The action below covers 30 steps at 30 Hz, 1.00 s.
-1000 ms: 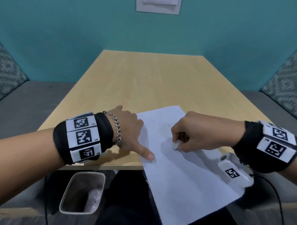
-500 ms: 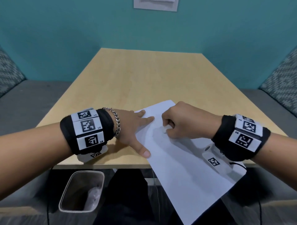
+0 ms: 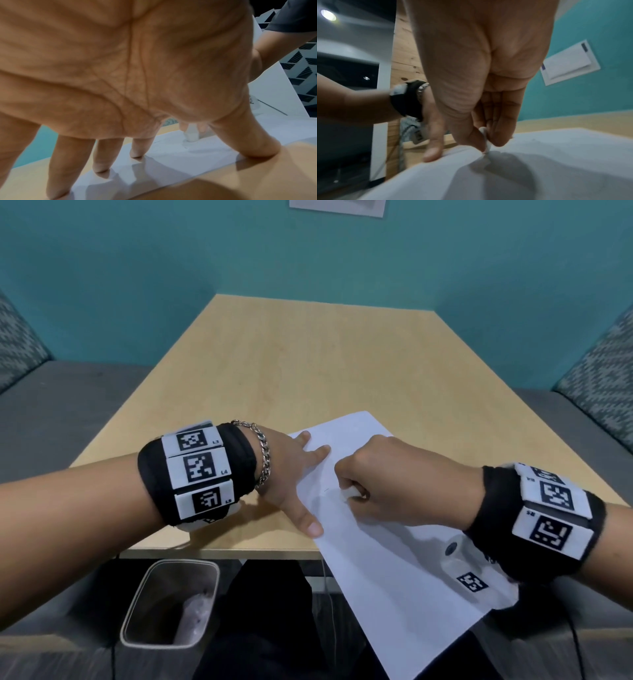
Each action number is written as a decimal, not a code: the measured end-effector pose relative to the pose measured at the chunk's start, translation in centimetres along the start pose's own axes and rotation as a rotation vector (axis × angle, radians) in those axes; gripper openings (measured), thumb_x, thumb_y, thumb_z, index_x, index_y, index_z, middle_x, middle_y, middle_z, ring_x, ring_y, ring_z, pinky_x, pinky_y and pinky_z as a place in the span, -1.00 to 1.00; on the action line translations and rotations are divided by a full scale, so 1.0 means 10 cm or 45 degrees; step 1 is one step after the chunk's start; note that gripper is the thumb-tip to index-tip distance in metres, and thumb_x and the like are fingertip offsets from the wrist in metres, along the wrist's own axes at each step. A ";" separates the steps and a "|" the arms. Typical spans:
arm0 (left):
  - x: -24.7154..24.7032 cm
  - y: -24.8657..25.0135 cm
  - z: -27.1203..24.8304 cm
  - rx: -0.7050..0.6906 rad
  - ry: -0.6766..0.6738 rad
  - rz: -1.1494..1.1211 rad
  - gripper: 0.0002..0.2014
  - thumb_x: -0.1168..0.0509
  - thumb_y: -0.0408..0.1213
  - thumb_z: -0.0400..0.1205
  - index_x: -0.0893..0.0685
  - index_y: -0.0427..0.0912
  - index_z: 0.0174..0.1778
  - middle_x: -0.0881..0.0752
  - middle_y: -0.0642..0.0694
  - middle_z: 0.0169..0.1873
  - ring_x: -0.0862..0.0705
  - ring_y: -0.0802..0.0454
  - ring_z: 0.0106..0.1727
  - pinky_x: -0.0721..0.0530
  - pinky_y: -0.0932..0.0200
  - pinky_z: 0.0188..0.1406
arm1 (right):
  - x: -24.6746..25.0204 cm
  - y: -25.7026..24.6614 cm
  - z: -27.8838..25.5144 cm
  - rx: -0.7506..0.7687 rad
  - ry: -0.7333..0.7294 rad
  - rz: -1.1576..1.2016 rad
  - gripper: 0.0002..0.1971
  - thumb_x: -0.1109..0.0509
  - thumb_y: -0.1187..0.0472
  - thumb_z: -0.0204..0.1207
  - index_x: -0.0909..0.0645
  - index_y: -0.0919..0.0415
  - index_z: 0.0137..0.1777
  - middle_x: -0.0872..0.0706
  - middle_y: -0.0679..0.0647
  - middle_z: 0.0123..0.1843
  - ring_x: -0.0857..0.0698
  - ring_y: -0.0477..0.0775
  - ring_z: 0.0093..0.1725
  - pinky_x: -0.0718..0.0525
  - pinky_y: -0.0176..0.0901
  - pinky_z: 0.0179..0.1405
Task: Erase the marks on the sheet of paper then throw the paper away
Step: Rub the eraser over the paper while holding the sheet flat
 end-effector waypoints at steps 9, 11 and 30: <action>-0.02 -0.01 0.02 -0.016 0.003 -0.009 0.43 -0.31 0.75 0.23 0.43 0.28 0.80 0.36 -0.08 0.84 -0.16 -0.28 0.84 -0.33 -0.36 0.68 | 0.05 -0.09 0.03 0.013 -0.003 0.002 -0.84 -0.42 0.09 0.57 -0.51 0.00 -0.19 -0.57 -0.07 -0.27 -0.65 0.15 -0.21 -0.73 0.09 -0.21; -0.02 -0.01 0.03 -0.025 0.012 -0.008 0.43 -0.30 0.76 0.22 0.42 0.30 0.80 0.35 -0.09 0.85 -0.17 -0.31 0.84 -0.34 -0.37 0.67 | 0.06 -0.12 0.03 0.050 -0.041 0.037 -0.88 -0.44 0.10 0.58 -0.54 0.02 -0.11 -0.59 -0.08 -0.26 -0.64 0.10 -0.19 -0.70 0.05 -0.22; -0.06 -0.04 0.03 -0.048 0.012 -0.048 0.39 -0.31 0.75 0.23 0.42 0.38 0.78 0.34 -0.04 0.85 0.01 -0.29 0.87 -0.29 -0.45 0.69 | 0.08 0.15 0.22 0.054 -0.048 0.247 -0.90 -0.53 0.14 0.51 -0.77 0.06 0.01 -0.80 -0.07 -0.26 -0.71 -0.14 -0.24 -0.78 -0.08 -0.19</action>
Point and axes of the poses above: each hand's wrist, its own z-axis towards the middle knuckle, its own x-axis out of the back of the hand, y = z × x, the point moved 3 cm from there along z, towards the middle knuckle
